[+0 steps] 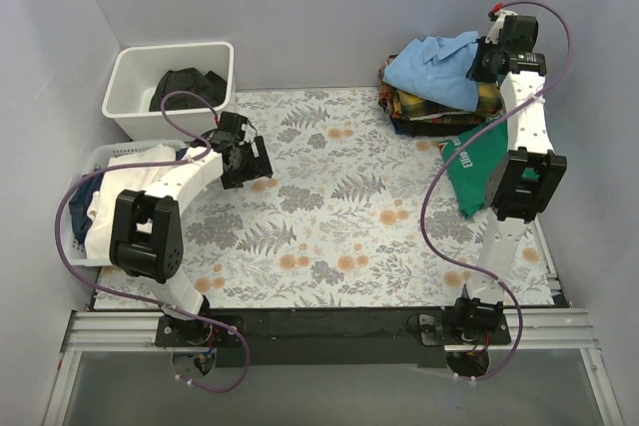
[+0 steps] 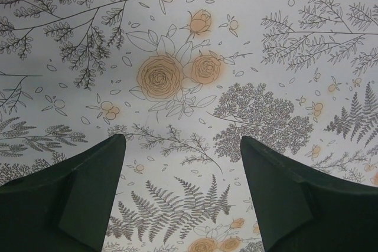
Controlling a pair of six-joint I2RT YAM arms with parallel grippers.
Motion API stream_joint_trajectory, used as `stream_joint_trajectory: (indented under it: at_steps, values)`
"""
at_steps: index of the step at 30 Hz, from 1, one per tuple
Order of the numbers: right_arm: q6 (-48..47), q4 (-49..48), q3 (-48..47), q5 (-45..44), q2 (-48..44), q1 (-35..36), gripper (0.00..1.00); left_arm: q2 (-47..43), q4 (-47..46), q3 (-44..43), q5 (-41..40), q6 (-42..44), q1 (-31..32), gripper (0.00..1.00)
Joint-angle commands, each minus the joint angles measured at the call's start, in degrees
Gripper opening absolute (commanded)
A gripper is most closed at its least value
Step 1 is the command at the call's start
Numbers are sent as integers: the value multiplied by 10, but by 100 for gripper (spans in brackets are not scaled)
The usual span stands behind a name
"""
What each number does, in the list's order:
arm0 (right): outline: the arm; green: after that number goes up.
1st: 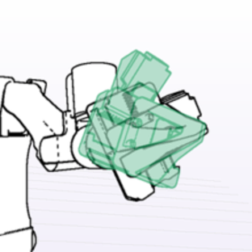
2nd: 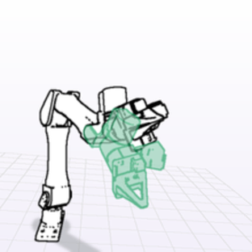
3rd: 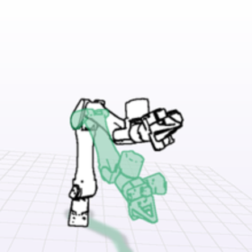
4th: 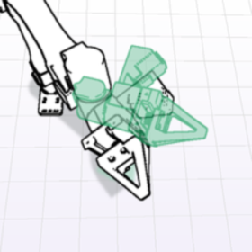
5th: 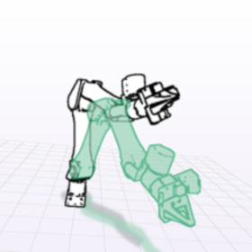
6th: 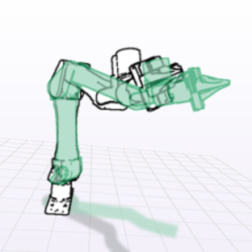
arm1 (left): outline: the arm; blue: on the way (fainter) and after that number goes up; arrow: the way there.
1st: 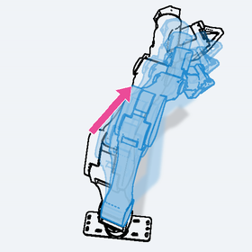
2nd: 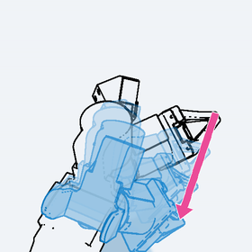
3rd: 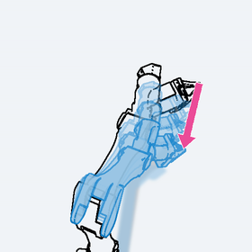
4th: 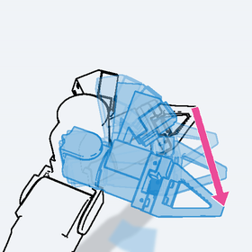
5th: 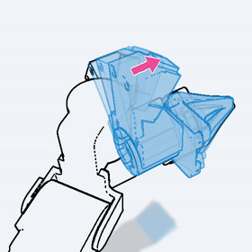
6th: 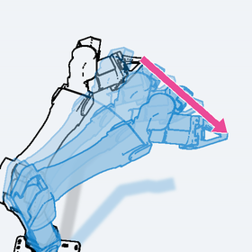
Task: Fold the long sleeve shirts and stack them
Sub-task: Neatly place the folded shirt to the corner
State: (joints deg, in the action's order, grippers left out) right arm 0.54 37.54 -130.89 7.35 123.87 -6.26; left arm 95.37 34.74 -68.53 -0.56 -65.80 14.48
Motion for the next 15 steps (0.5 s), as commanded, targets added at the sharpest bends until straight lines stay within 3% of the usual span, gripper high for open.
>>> stream_joint_trajectory:
  at_steps: [1,7,13,15]
  values:
    - [57,-37,-34,-95,6,2,4,4,6,-26,3,6,5,79]
    - [100,-98,-10,-176,14,12,7,8,15,-34,4,4,9,79]
    - [94,-137,-4,-293,45,40,16,16,21,-47,3,8,11,79]
    - [89,-140,-10,-340,60,50,23,19,22,-49,4,8,11,79]
